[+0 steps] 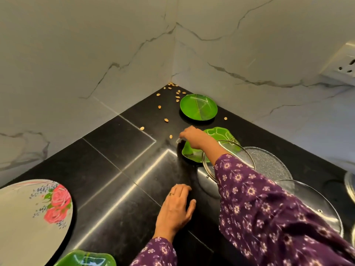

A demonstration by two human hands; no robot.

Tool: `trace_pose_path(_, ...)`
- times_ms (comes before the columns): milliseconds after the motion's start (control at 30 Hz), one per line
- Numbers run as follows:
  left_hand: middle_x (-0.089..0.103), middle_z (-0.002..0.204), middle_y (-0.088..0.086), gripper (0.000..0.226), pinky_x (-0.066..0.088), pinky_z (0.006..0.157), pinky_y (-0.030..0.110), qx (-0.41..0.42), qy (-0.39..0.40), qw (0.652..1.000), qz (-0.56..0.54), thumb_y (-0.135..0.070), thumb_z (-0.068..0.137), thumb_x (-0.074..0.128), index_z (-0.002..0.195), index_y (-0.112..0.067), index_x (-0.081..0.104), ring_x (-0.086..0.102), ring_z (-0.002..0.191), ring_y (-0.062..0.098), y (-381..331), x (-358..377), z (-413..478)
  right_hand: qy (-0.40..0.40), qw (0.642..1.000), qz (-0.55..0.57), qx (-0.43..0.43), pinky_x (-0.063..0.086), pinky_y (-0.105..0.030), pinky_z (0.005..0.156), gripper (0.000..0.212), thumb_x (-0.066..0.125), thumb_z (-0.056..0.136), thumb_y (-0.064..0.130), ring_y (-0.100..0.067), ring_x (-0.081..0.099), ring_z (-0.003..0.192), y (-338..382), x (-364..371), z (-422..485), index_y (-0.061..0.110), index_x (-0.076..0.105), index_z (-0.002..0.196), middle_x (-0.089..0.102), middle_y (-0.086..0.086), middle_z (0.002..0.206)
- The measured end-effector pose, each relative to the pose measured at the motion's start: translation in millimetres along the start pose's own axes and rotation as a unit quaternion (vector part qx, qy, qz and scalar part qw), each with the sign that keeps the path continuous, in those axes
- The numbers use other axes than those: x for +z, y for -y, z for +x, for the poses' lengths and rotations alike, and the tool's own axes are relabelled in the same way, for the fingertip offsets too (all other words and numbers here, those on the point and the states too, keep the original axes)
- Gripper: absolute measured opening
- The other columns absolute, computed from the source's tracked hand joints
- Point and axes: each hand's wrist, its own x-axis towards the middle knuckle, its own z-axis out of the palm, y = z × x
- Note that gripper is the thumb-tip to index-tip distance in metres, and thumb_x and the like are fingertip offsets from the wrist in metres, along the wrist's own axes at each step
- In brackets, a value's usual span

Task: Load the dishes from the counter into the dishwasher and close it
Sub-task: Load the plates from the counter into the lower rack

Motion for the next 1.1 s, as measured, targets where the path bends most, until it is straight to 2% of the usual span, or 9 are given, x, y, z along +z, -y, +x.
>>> trace_pose_path(133,0.053,0.117,-0.007,0.035,0.023,0.112,0.02,0.007,-0.001,1.0,0.009,-0.042,0.092,0.042,0.117,-0.02,0.052,0.048,0.113,0.009,0.2,0.4,-0.1,0.021,0.996,-0.086,0.018,0.042,-0.041,0.091,0.035,0.045,0.088,-0.004,-0.032,0.047,0.118,7.2,3.4,8.7,0.007,0.051,0.12,0.053,-0.014,0.123)
trace_pose_path(267,0.053,0.118,-0.007,0.034,0.015,0.113,0.018,0.005,0.003,1.0,0.009,-0.042,0.093,0.042,0.118,-0.02,0.052,0.047,0.114,0.008,0.1,-0.4,0.3,-0.014,0.993,-0.113,-0.007,0.043,-0.04,0.088,0.034,0.045,0.088,-0.003,-0.03,0.05,0.115,2.2,-0.2,10.2,0.012,0.055,0.117,0.054,-0.011,0.119)
trace_pose_path(533,0.053,0.119,-0.008,0.037,0.027,0.109,0.02,-0.002,0.009,1.0,0.004,-0.043,0.092,0.041,0.118,-0.02,0.053,0.046,0.116,0.008,-0.6,-1.9,-0.3,-0.115,0.99,-0.073,-0.043,0.044,-0.038,0.083,0.031,0.042,0.094,0.0,-0.03,0.053,0.104,-17.7,-49.0,-2.4,0.01,0.061,0.116,0.054,-0.014,0.107)
trace_pose_path(667,0.053,0.119,-0.008,0.038,0.037,0.104,0.023,-0.007,0.013,1.0,0.002,-0.045,0.092,0.04,0.118,-0.021,0.053,0.045,0.116,0.008,-1.4,-3.6,-0.6,-0.242,0.968,-0.053,-0.05,0.043,-0.039,0.065,0.019,0.053,0.086,-0.005,-0.034,0.057,0.082,-29.0,-71.8,-25.8,0.001,0.066,0.098,0.054,-0.019,0.088)
trace_pose_path(767,0.053,0.118,-0.009,0.039,0.035,0.101,0.019,-0.006,0.014,1.0,0.008,-0.046,0.091,0.041,0.117,-0.021,0.054,0.045,0.115,0.006,-1.1,-5.3,-0.5,-0.404,0.914,-0.001,-0.033,0.042,-0.029,0.053,0.016,0.053,0.08,-0.005,-0.03,0.056,0.065,-37.6,-81.6,-55.8,0.0,0.067,0.084,0.054,-0.018,0.075)
trace_pose_path(867,0.055,0.114,-0.008,0.038,0.036,0.099,0.019,0.0,0.013,1.0,0.01,-0.046,0.09,0.042,0.113,-0.02,0.057,0.048,0.112,0.008,-1.1,-7.6,-0.4,-0.537,0.841,0.061,0.03,0.045,-0.023,0.059,0.021,0.06,0.075,-0.01,-0.027,0.058,0.069,-41.7,-90.8,-101.3,0.002,0.068,0.09,0.057,-0.017,0.081)
trace_pose_path(933,0.056,0.113,-0.008,0.039,0.04,0.097,0.023,0.002,0.017,1.0,0.01,-0.047,0.089,0.042,0.112,-0.02,0.057,0.049,0.11,0.009,-1.7,-7.3,-0.7,-0.608,0.781,0.108,0.096,0.045,-0.019,0.063,0.019,0.064,0.074,-0.01,-0.018,0.055,0.073,-48.2,-94.1,-141.7,-0.002,0.066,0.091,0.058,-0.018,0.084)
trace_pose_path(1033,0.057,0.109,-0.007,0.04,0.045,0.092,0.028,0.01,0.016,1.0,0.013,-0.049,0.088,0.039,0.108,-0.02,0.058,0.053,0.105,0.012,-0.1,-6.9,0.3,-0.665,0.698,0.182,0.195,0.04,-0.013,0.061,0.01,0.065,0.079,-0.001,-0.012,0.05,0.071,-56.9,-87.7,-207.7,-0.004,0.063,0.089,0.059,-0.015,0.081)
trace_pose_path(1100,0.059,0.103,-0.004,0.041,0.046,0.088,0.031,0.026,0.007,0.999,0.02,-0.049,0.087,0.039,0.103,-0.017,0.059,0.055,0.099,0.016,-0.7,-3.9,0.8,-0.673,0.651,0.242,0.255,0.049,-0.019,0.06,0.012,0.067,0.081,0.006,-0.017,0.057,0.07,-63.9,-70.8,-256.1,0.0,0.061,0.089,0.058,-0.008,0.081)
